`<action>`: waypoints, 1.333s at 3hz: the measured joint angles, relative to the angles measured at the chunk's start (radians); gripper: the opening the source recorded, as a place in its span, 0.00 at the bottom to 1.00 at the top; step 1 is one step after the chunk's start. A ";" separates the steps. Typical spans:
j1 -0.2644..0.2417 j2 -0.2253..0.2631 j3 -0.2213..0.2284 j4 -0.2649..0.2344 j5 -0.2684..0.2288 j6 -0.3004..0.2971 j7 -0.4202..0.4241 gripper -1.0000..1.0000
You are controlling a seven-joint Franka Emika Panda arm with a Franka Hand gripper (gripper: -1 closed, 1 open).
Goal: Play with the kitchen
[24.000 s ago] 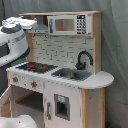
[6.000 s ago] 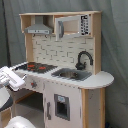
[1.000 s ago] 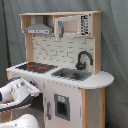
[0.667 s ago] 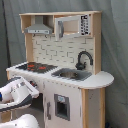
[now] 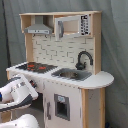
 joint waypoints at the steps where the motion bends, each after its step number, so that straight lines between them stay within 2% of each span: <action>1: 0.000 -0.002 0.000 0.000 0.000 0.000 0.102 0.00; 4: 0.001 -0.005 0.000 -0.002 0.000 0.000 0.449 0.00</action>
